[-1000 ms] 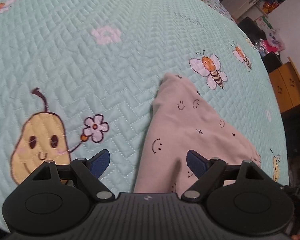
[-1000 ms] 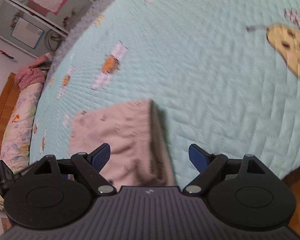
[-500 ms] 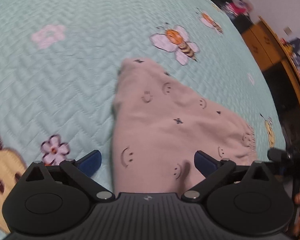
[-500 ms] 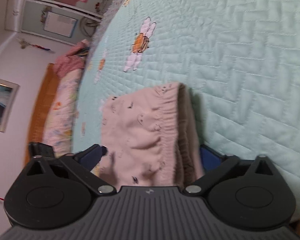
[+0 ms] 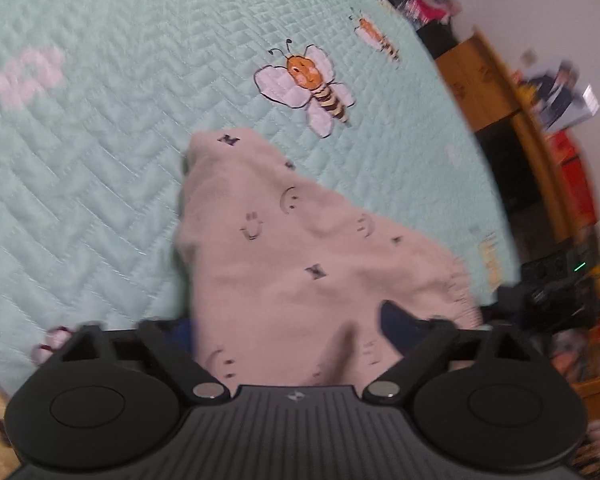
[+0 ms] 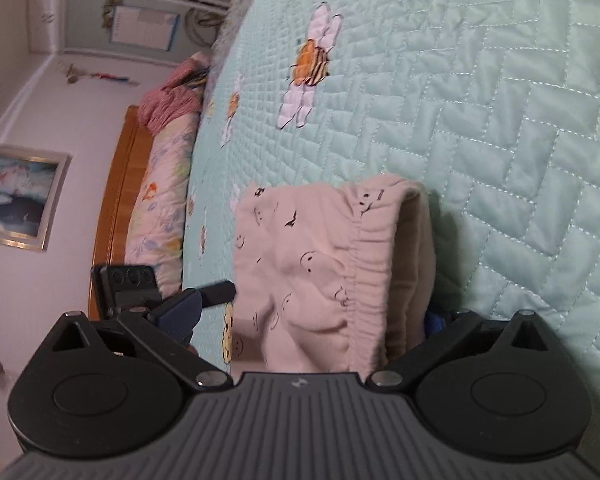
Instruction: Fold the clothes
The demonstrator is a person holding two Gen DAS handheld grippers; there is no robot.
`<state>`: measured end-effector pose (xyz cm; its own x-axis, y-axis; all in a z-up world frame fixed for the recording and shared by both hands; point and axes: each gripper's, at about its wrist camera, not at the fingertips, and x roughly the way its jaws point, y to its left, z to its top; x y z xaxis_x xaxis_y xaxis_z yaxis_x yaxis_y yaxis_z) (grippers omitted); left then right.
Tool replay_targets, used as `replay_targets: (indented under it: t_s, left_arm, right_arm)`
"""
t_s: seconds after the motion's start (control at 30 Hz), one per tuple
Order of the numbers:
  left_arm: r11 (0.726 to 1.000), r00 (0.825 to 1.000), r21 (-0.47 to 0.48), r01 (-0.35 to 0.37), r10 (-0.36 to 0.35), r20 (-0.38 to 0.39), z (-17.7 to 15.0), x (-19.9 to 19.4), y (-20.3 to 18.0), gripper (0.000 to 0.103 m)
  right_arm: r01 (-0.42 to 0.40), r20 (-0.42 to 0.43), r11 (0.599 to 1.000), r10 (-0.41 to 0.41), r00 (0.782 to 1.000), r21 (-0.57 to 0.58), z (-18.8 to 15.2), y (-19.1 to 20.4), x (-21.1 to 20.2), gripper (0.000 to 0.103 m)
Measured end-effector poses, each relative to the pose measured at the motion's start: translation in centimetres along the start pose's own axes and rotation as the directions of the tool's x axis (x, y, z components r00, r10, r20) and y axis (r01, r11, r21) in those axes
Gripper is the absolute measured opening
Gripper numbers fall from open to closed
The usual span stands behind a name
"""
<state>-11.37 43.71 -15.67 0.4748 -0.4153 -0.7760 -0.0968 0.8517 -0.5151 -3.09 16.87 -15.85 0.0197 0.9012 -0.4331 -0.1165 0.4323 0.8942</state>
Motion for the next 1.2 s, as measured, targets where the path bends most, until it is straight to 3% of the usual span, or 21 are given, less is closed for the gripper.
replay_targets:
  t_s: [0.03, 0.07, 0.13, 0.23, 0.33, 0.47, 0.7, 0.8, 0.9, 1.1, 1.2]
  left_arm:
    - [0.999, 0.999, 0.017, -0.04, 0.04, 0.002, -0.1, -0.2, -0.2, 0.05]
    - [0.998, 0.998, 0.017, -0.06, 0.06, 0.005, -0.1, -0.3, -0.2, 0.044]
    - [0.998, 0.998, -0.001, -0.069, 0.069, 0.013, -0.2, -0.5, 0.0, 0.038]
    - [0.992, 0.992, 0.035, -0.121, 0.12, 0.026, -0.3, -0.3, -1.2, 0.029]
    - [0.975, 0.979, 0.097, -0.202, 0.197, 0.052, -0.6, -0.3, -3.4, 0.023]
    - [0.945, 0.958, 0.17, -0.281, 0.268, 0.097, -0.3, -0.7, -5.5, 0.021]
    - [0.911, 0.949, 0.279, -0.302, 0.26, 0.177, 2.7, -1.1, -10.5, 0.02]
    - [0.886, 0.95, 0.355, -0.297, 0.239, 0.199, 5.0, -0.4, -13.8, 0.02]
    - [0.85, 0.953, 0.44, -0.29, 0.218, 0.209, 8.0, 1.1, -17.3, 0.02]
    - [0.745, 0.957, 0.603, -0.285, 0.183, 0.226, 13.8, 5.9, -24.6, 0.02]
    - [0.681, 0.959, 0.675, -0.283, 0.183, 0.218, 15.7, 8.7, -27.9, 0.02]
  right_arm:
    - [-0.005, 0.012, 1.0, 0.005, 1.0, -0.004, -0.3, -0.1, -0.2, 0.103]
    - [-0.013, 0.025, 1.0, 0.013, 1.0, -0.012, -0.5, -0.1, -0.3, 0.103]
    - [-0.021, 0.046, 0.999, 0.023, 0.999, -0.046, -1.2, 0.0, -0.7, 0.103]
    - [0.05, 0.084, 0.99, -0.039, 0.996, -0.131, -2.5, 0.8, -1.0, 0.091]
    - [0.105, 0.146, 0.986, -0.085, 0.986, -0.131, -3.7, 1.0, -1.3, 0.066]
    - [0.089, 0.217, 0.993, -0.07, 0.974, -0.082, -5.2, 0.0, -2.6, 0.034]
    - [0.062, 0.339, 0.996, -0.035, 0.94, -0.071, -7.9, 0.8, -4.5, 0.03]
    - [0.068, 0.43, 0.995, -0.03, 0.902, -0.074, -8.3, 1.6, -6.2, 0.03]
    - [0.084, 0.525, 0.994, -0.038, 0.85, -0.065, -8.1, 2.4, -8.1, 0.03]
    - [0.123, 0.691, 0.992, -0.068, 0.719, -0.03, -6.0, 2.9, -11.1, 0.03]
    - [0.086, 0.737, 0.996, -0.083, 0.671, 0.034, -4.2, 1.6, -12.2, 0.03]
